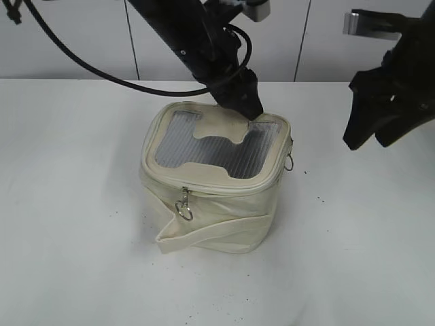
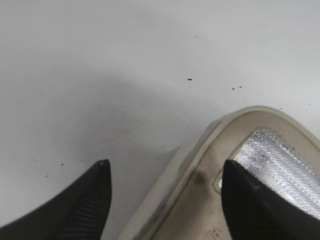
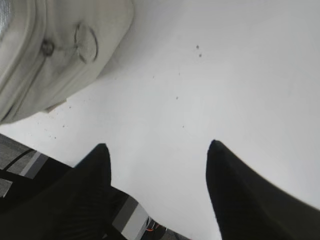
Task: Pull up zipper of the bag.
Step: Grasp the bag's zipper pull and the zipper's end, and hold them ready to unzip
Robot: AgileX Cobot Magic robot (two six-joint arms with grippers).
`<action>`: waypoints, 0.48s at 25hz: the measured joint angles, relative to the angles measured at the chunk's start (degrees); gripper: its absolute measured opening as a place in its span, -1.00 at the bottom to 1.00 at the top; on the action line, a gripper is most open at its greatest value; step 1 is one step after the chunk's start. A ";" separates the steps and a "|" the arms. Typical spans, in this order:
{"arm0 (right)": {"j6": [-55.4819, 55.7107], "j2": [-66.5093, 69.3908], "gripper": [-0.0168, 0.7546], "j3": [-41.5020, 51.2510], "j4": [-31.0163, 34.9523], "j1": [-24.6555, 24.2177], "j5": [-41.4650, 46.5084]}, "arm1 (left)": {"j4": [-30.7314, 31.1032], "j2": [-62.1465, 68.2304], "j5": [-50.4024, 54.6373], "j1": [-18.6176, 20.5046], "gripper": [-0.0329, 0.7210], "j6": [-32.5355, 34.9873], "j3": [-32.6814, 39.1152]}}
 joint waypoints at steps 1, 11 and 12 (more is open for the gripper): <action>-0.21 -1.28 0.21 2.35 0.50 0.00 -0.55 | -1.10 0.87 1.24 0.00 0.47 0.34 -1.02; -10.30 -5.61 0.21 20.05 8.73 0.00 -16.96 | -4.88 5.03 6.52 0.09 -0.10 1.21 -3.85; -12.15 -5.61 0.21 21.29 10.12 0.00 -19.21 | -4.87 5.03 6.82 0.09 -0.36 1.26 -3.85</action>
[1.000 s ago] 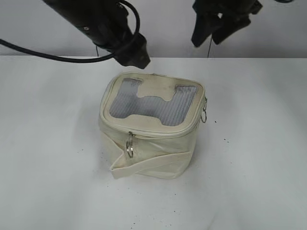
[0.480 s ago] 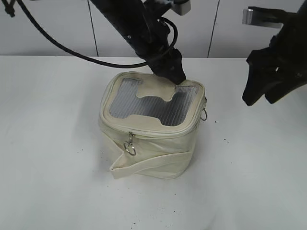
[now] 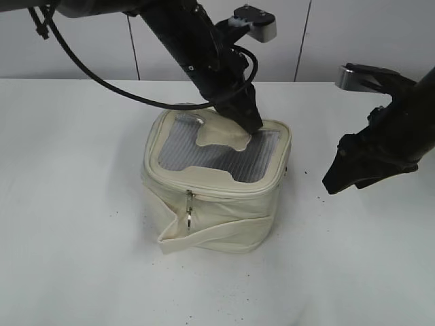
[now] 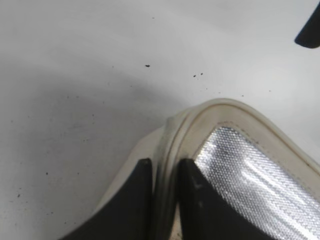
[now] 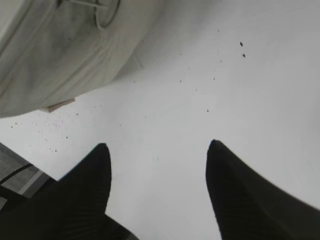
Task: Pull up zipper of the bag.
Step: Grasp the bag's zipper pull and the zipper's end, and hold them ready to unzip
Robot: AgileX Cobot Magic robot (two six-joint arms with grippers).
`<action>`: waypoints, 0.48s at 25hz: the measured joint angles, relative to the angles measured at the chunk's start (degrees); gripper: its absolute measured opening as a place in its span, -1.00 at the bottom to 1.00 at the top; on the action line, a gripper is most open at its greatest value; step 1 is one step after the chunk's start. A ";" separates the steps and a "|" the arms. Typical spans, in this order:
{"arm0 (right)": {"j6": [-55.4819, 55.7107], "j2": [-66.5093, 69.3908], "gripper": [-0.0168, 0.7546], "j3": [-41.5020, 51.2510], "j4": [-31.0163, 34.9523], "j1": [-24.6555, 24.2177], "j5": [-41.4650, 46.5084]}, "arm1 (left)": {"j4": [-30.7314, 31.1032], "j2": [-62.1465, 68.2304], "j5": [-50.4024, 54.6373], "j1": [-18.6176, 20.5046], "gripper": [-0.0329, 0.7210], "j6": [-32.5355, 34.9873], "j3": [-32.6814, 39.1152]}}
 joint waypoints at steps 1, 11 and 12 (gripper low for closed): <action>-2.06 0.00 0.21 0.87 1.10 0.00 -2.08 | 0.00 0.11 0.25 0.00 -0.56 0.15 0.00; -29.38 2.69 0.12 4.28 15.89 0.00 -11.00 | 0.17 0.36 1.92 0.00 -0.78 0.75 -0.93; -33.21 3.57 0.12 4.28 18.61 0.00 -11.20 | 0.17 0.36 1.92 0.00 -0.78 0.75 -0.93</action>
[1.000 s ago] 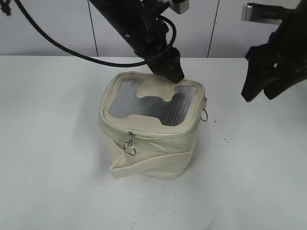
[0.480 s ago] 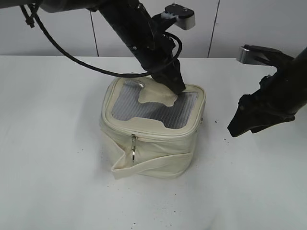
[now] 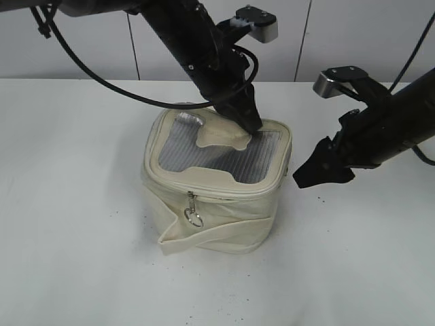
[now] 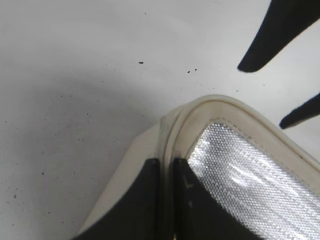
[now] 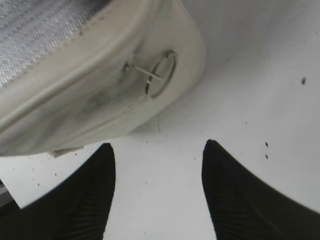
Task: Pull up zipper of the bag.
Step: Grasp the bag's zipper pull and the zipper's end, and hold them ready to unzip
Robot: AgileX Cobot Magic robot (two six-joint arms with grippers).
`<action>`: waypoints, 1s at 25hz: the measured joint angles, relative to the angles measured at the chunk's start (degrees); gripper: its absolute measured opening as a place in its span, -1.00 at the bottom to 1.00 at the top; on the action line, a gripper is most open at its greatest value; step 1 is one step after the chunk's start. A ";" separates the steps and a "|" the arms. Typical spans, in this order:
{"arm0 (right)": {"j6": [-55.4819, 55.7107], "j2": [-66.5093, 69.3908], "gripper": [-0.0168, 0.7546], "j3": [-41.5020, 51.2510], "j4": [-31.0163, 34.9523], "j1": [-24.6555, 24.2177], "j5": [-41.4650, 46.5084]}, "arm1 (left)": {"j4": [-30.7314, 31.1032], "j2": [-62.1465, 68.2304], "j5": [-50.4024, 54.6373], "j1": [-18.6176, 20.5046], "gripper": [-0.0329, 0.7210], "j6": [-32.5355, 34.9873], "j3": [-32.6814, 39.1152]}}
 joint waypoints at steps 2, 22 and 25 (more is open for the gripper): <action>-5.62 1.22 0.12 0.06 4.05 0.00 -1.83 | 0.00 0.00 0.00 0.00 -0.78 0.00 0.00; -19.36 7.35 -0.30 -0.77 18.16 -0.18 -1.92 | 0.51 0.00 -0.08 0.09 -0.79 -4.34 -0.05; -10.69 4.93 -0.31 -0.88 11.93 -0.18 1.72 | 1.03 0.00 -0.64 0.03 -0.79 -7.34 -0.05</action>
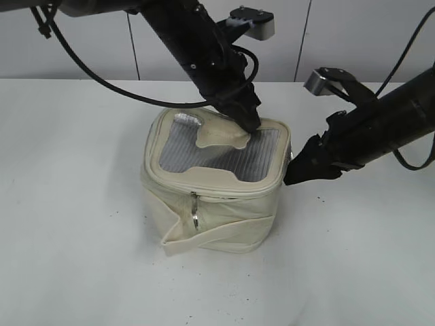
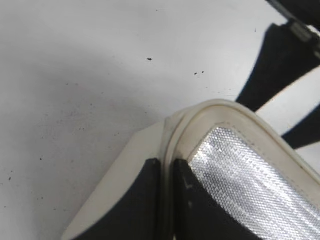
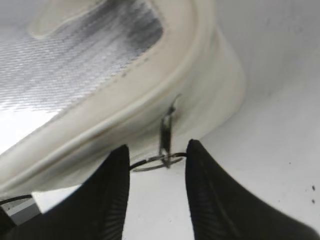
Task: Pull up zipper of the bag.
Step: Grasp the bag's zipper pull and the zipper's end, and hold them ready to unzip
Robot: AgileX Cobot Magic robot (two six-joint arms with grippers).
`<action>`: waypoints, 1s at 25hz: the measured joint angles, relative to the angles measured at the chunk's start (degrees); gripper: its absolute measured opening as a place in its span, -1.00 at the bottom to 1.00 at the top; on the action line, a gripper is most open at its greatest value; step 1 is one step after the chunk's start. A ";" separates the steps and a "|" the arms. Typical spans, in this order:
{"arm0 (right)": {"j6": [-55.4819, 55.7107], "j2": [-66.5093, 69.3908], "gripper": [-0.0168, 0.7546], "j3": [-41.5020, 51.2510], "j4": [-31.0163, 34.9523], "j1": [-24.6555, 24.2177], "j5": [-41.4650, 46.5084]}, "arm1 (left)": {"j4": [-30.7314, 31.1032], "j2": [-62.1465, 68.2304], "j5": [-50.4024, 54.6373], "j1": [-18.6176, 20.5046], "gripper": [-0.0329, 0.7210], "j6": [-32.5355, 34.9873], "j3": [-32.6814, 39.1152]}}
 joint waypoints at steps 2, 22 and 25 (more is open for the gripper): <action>4.40 -2.09 -0.31 -0.06 -3.08 0.07 2.29 | 0.26 0.00 -0.34 0.00 -0.79 -1.97 0.00; 27.84 -12.77 -0.99 4.64 -22.37 11.86 -1.18 | 1.81 0.00 -2.59 -0.04 -0.80 -10.30 0.00; 32.98 -13.55 -0.89 4.66 -28.74 9.32 -3.36 | 2.33 0.00 -2.43 -0.04 -0.80 -10.30 0.00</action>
